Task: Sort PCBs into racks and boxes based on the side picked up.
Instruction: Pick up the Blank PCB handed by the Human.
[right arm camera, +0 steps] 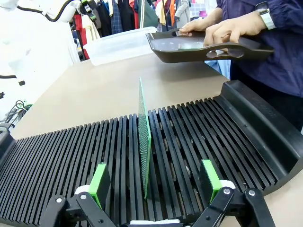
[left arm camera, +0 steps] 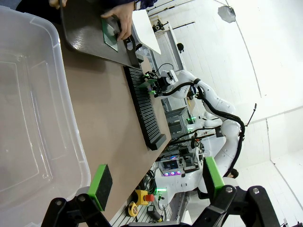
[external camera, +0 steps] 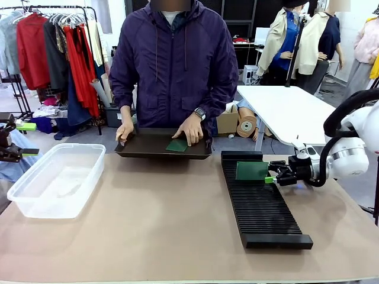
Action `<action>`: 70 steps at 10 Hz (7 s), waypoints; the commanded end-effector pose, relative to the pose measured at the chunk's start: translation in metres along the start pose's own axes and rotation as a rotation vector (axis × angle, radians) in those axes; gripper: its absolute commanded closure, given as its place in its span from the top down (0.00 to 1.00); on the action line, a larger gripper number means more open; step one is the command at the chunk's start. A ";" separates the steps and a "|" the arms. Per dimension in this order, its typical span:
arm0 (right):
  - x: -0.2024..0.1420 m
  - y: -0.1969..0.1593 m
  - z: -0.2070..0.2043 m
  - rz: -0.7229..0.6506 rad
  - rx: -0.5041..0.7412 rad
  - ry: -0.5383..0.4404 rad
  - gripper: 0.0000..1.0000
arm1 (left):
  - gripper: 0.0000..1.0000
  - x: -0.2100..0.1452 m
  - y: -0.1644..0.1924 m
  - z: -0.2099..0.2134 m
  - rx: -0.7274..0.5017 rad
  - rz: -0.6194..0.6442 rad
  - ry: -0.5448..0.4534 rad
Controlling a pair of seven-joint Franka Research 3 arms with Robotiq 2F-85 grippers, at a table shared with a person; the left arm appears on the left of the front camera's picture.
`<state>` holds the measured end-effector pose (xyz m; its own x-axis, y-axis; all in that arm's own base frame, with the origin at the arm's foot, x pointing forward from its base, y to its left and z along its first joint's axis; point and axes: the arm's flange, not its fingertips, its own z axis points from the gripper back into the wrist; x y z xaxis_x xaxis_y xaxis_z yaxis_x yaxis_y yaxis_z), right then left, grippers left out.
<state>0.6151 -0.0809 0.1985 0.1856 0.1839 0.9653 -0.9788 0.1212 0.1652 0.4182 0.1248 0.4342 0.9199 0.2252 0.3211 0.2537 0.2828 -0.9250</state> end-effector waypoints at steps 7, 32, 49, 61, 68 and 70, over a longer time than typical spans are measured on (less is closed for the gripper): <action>0.039 0.003 0.004 -0.034 0.014 -0.052 1.00 | 1.00 0.001 -0.001 0.000 0.004 0.012 -0.003; 0.164 0.180 -0.009 -0.897 0.262 -0.088 1.00 | 1.00 0.001 -0.001 0.000 0.004 0.012 -0.003; 0.164 0.180 -0.009 -0.897 0.262 -0.088 1.00 | 1.00 0.014 -0.003 -0.088 -0.074 0.054 0.061; 0.164 0.180 -0.009 -0.897 0.262 -0.088 1.00 | 1.00 0.023 -0.006 -0.254 -0.268 -0.076 0.085; 0.164 0.180 -0.009 -0.897 0.262 -0.088 1.00 | 1.00 0.025 0.011 -0.326 -0.326 -0.003 0.129; 0.164 0.180 -0.009 -0.897 0.262 -0.088 1.00 | 1.00 0.024 0.014 -0.347 -0.318 0.001 0.147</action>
<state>0.4693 -0.0207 0.3822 0.8872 0.0516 0.4585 -0.4567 -0.0429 0.8886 0.5394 -0.1797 0.3574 0.9513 0.0666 0.3010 0.3033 -0.0260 -0.9526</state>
